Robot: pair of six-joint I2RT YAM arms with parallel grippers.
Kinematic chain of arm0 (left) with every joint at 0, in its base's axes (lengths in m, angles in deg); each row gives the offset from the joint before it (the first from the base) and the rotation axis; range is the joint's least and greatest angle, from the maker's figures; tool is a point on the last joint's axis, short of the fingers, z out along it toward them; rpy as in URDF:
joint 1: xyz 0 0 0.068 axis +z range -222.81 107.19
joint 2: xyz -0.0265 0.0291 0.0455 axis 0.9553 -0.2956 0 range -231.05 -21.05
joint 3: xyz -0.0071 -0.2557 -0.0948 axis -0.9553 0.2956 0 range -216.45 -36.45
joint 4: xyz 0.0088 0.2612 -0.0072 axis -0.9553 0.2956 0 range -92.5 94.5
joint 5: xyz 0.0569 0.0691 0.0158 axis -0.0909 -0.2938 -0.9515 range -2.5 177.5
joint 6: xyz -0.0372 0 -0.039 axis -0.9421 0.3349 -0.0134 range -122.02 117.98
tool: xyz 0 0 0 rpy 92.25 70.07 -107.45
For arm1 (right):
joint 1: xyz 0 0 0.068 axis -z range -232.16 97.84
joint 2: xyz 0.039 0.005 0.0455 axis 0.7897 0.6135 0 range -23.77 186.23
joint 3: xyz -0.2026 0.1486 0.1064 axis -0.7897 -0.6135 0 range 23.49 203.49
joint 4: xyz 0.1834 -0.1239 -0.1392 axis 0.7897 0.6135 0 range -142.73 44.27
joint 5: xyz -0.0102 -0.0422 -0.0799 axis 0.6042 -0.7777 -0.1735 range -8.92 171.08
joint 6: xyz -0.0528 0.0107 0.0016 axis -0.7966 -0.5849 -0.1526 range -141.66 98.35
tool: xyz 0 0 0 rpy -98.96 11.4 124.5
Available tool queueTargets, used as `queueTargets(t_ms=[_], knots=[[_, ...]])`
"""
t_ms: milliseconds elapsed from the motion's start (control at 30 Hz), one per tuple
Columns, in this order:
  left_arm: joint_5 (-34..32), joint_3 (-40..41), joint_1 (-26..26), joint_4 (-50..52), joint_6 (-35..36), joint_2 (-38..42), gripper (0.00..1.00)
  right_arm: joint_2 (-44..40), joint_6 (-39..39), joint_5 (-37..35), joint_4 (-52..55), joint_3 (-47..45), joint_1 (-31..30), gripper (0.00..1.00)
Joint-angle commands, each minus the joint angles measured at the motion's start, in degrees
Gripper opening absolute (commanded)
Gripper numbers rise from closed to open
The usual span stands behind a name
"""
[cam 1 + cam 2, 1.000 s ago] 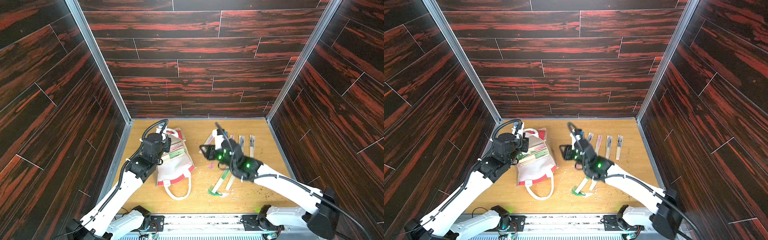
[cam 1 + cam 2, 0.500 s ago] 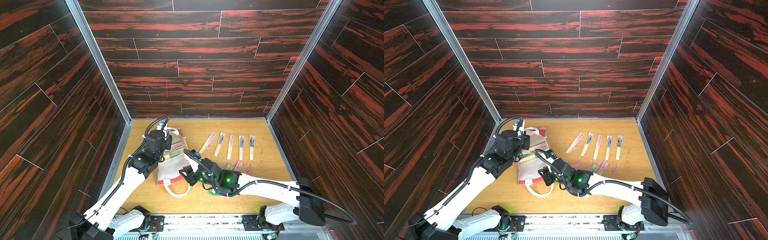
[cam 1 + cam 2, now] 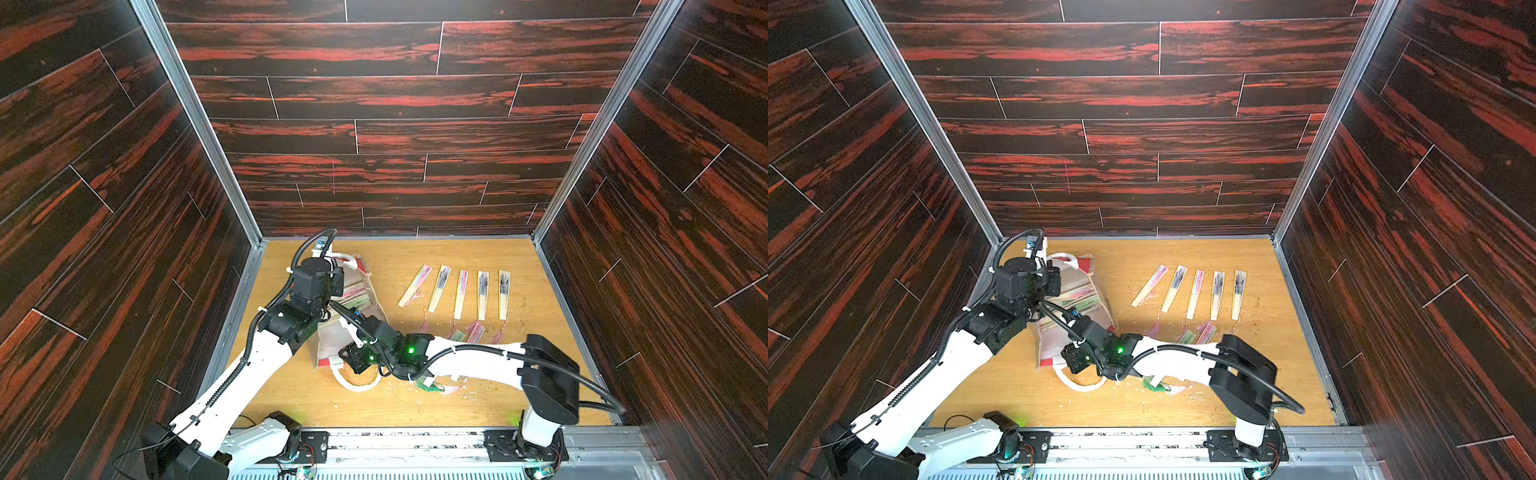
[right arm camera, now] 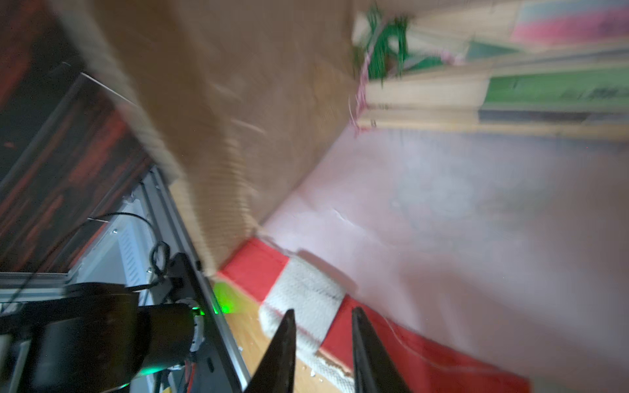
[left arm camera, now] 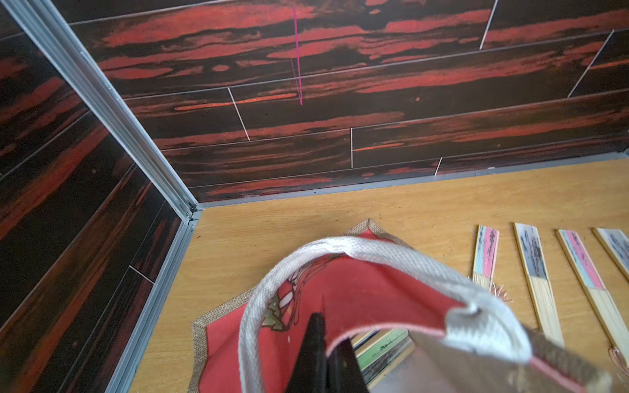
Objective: Take out the folding fans from the tote bags
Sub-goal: Pick up the folding fan from the canvas bag.
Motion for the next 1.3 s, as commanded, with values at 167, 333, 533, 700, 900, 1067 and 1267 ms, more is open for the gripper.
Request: queueTargets(t_ms=[167,333,533,700,900,1067,1267], knots=[[2.79,0.17,0.13,-3.71,-2.73,4.8,0.0,9.12,6.21,5.13,6.66,6.97,5.18,0.27],[4.9,2.65,0.12,-5.48,-3.95,7.13,0.0,12.75,9.84,7.78,7.45,10.81,8.57,0.27],[7.94,5.58,0.14,-7.41,-5.16,9.46,0.0,18.3,16.53,8.76,9.4,17.97,11.86,0.28],[9.36,6.35,0.14,-7.29,-5.9,10.49,0.0,22.93,22.41,11.56,7.23,23.5,14.1,0.31],[8.16,7.29,0.14,-7.39,-6.25,12.04,0.0,26.18,27.58,10.49,9.19,29.18,14.28,0.35],[7.87,7.52,0.11,-7.44,-6.94,11.17,0.0,28.63,29.58,10.39,12.63,32.41,14.36,0.35],[7.63,7.84,0.13,-8.5,-7.92,10.23,0.0,30.11,30.95,10.06,15.46,33.2,14.43,0.35]])
